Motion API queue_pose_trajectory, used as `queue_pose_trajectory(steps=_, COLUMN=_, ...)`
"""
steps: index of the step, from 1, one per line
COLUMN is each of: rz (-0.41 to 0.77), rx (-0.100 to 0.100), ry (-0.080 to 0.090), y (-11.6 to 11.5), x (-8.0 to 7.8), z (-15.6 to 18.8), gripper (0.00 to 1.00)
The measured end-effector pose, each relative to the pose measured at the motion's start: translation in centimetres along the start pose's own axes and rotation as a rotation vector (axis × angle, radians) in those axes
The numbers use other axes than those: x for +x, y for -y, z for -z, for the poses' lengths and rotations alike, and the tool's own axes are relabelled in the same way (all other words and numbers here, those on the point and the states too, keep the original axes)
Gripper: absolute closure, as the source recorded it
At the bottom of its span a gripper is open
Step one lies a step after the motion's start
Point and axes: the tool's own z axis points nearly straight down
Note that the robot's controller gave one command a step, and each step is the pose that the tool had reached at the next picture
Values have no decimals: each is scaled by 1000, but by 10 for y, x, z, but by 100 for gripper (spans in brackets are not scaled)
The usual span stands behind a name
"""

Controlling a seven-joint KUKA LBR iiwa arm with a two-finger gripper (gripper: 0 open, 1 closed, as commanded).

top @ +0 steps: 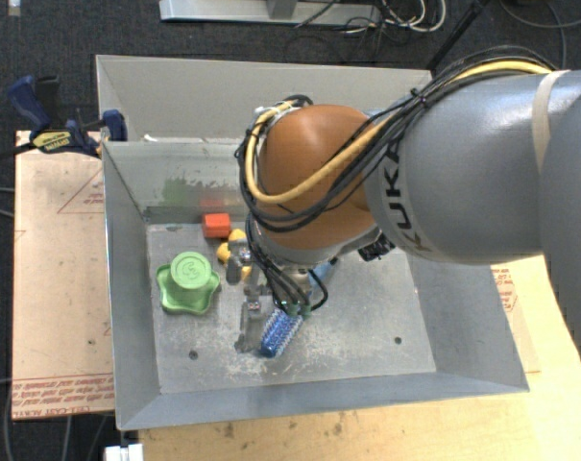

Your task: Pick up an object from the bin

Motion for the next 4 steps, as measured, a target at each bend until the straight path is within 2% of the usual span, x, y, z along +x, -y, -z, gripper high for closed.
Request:
queue_pose_trajectory(steps=1, rz=-11, rx=-10, ry=29, y=-24, x=-62, z=-105, gripper=0)
queue_pose_trajectory(steps=2, rz=-96, rx=-15, ry=29, y=-23, x=-79, z=-122, gripper=0)
queue_pose_trajectory(steps=4, rz=-216, rx=-14, ry=30, y=-29, x=-79, z=-122, gripper=0)
